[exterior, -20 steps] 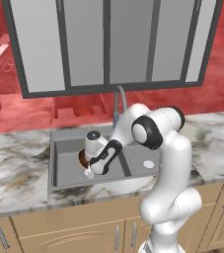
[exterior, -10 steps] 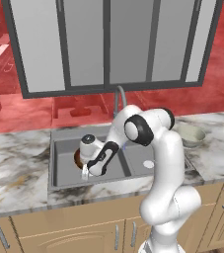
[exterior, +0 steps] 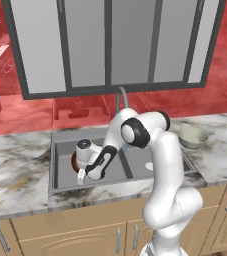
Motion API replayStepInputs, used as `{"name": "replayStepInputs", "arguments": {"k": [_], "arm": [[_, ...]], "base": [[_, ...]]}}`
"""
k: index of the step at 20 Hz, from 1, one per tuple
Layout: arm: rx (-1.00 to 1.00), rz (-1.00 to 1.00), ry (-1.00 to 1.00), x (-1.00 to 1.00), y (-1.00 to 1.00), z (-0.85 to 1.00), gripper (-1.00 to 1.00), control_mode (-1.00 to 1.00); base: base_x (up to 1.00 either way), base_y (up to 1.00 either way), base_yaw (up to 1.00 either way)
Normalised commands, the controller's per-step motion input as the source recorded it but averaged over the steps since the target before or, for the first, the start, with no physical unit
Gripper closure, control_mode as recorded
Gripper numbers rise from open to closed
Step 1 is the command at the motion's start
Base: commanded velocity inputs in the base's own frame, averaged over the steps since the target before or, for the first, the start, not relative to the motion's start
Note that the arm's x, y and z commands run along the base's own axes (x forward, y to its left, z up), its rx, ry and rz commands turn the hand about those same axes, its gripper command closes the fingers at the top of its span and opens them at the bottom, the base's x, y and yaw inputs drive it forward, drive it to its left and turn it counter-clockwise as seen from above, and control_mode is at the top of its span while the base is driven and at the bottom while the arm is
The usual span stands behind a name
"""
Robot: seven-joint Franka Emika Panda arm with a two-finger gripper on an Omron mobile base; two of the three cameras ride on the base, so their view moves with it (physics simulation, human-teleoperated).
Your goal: Rinse each bowl for a few seconds and place them down in the sink or on the counter.
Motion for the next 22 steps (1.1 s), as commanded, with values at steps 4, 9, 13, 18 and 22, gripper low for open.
{"name": "replayStepInputs", "arguments": {"k": [4,9,13,18,22], "arm": [[0.01,-0.03,-0.03,0.06,0.00,0.08,-1.00,-1.00],[0.00,-0.03,-0.04,0.09,0.02,0.15,-1.00,-1.00],[0.00,-0.04,-0.05,0.04,0.01,0.20,-1.00,-1.00],[0.01,-0.04,-0.05,0.00,0.03,0.25,-1.00,-1.00],[0.02,-0.05,-0.06,-0.03,0.04,0.30,-1.00,-1.00]], "base": [[0.00,0.00,0.00],[0.00,0.00,0.00],[0.00,0.00,0.00],[0.00,0.00,0.00],[0.00,0.00,0.00]]}}
